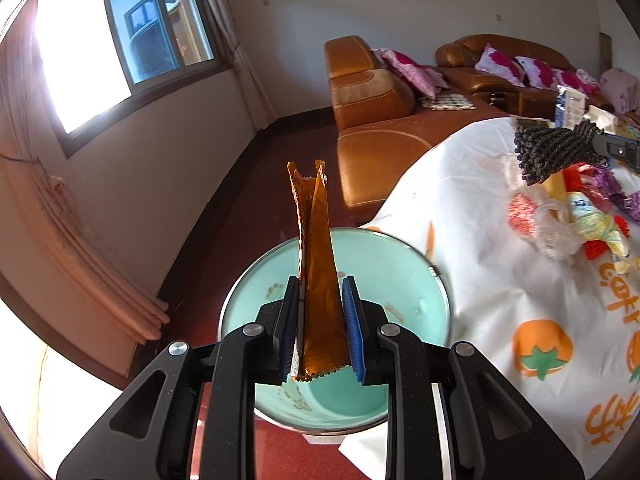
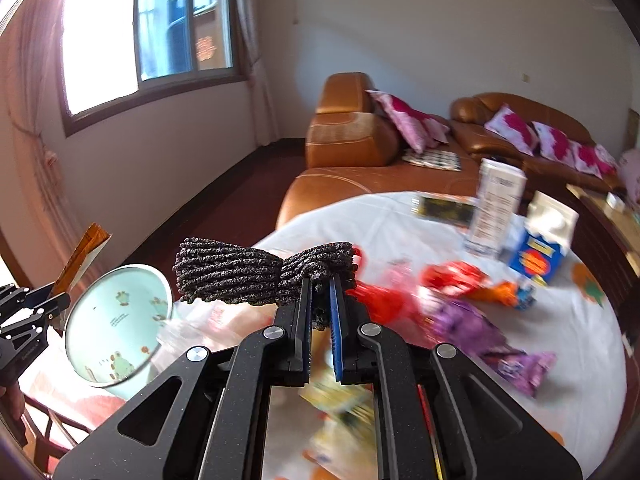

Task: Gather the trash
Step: 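Carry the orange wrapper and black pad over the light-blue bin with both tools, then open both tools to drop the wrapper and pad into the bin, then grasp the clear plastic bag with the left tool, then hold the plastic bag over the bin while the right tool grasps the yellow sponge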

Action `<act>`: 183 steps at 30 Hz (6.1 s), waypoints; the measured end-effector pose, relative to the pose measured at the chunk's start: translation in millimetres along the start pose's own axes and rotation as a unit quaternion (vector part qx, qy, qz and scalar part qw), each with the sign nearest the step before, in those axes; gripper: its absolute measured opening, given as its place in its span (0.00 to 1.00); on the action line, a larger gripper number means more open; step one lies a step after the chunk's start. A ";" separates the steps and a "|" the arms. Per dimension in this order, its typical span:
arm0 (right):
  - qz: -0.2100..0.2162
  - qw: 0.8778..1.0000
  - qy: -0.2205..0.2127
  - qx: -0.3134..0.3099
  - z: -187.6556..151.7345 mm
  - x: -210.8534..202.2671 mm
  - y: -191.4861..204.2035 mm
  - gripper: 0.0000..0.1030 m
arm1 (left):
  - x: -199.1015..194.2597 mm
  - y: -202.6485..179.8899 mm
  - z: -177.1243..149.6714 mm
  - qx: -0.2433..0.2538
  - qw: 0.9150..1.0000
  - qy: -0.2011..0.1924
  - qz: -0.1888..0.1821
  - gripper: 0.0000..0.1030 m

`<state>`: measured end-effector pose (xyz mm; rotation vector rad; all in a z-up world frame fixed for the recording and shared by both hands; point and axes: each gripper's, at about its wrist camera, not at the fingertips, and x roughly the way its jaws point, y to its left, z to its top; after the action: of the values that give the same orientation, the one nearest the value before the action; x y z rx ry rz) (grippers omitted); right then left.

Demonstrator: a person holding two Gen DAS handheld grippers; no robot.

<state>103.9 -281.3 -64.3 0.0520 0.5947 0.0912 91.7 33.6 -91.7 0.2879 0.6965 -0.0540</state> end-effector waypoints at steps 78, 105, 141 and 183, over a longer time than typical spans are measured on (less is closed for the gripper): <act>0.099 0.982 0.055 -0.150 -0.5 78.7 150.6 0.42 | 12.8 27.8 -20.0 0.016 0.996 0.027 0.078 0.54; -0.093 0.995 0.027 0.034 -49.7 -47.0 -78.0 0.55 | -3.6 -88.8 -8.6 0.077 0.996 -0.001 -0.032 0.65; -0.129 0.984 0.030 0.118 -111.6 -65.1 -153.4 0.59 | 4.9 -145.2 31.1 0.096 0.987 -0.020 -0.130 0.12; -0.024 0.987 0.160 -0.009 -19.7 108.5 13.7 0.15 | 15.9 -47.9 -1.5 0.043 0.998 -0.003 -0.043 0.12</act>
<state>181.4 -256.3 -140.1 0.0059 0.9157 0.0590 96.1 -11.2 -114.7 0.3396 0.7021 -0.1664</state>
